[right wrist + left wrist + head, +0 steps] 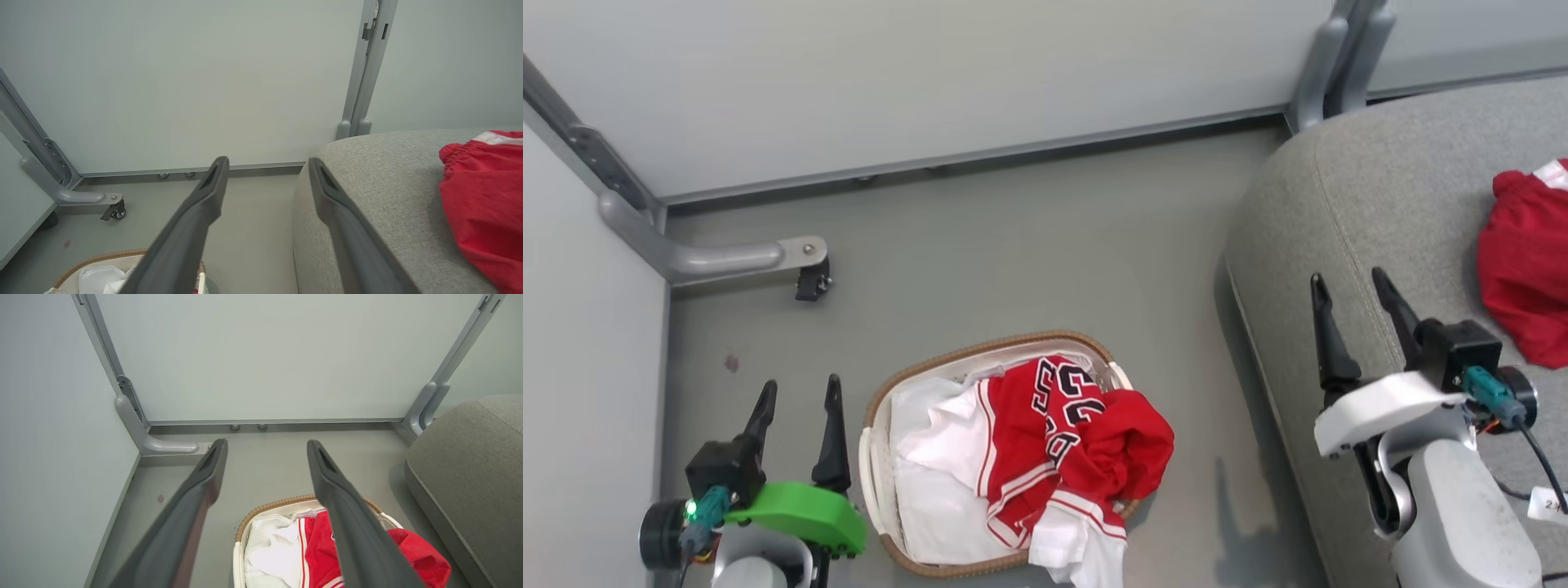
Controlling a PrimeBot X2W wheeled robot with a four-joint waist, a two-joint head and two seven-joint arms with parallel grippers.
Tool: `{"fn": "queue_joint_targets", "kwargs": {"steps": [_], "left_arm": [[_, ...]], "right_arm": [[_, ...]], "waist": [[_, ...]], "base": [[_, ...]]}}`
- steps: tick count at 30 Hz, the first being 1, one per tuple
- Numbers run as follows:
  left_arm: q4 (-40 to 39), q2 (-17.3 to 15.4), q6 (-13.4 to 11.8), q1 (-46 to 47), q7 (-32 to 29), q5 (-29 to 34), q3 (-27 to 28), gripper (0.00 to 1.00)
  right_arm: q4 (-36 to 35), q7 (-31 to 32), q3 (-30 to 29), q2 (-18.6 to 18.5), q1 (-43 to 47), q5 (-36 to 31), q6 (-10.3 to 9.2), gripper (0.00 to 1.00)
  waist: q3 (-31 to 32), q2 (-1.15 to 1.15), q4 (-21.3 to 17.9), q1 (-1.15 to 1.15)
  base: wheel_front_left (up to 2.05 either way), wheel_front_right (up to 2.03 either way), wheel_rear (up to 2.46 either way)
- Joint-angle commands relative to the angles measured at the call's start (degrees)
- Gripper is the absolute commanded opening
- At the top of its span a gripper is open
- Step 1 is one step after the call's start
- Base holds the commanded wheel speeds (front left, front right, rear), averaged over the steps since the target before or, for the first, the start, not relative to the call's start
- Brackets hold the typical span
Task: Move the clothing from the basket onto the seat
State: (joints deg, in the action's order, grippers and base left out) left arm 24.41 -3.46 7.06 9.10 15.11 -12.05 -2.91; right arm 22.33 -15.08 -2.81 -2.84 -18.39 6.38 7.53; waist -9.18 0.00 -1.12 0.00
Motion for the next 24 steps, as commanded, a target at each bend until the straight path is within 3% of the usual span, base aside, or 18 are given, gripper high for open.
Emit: {"fn": "queue_joint_targets", "kwargs": {"steps": [1,13,24], "left_arm": [[0.19,0.09,0.00,-1.36,0.07,0.83,0.78,1.00],[0.54,0.46,0.32,-6.62,0.06,2.30,4.27,1.00],[1.20,0.48,0.42,-4.45,0.06,-2.11,-0.17,1.00]], "right_arm": [[0.37,-0.14,0.28,-0.24,1.57,1.07,-0.08,1.00],[2.41,-0.14,1.00,-0.20,6.35,3.33,-0.08,1.00],[0.96,-0.14,1.32,-0.19,4.57,3.24,-0.08,1.00]], "waist": [[2.45,0.00,1.71,0.00],[5.65,0.00,1.81,0.00],[2.61,0.00,0.55,0.00]], "base": [[0.00,0.00,0.00],[0.00,0.00,0.00],[0.00,0.00,0.00]]}}
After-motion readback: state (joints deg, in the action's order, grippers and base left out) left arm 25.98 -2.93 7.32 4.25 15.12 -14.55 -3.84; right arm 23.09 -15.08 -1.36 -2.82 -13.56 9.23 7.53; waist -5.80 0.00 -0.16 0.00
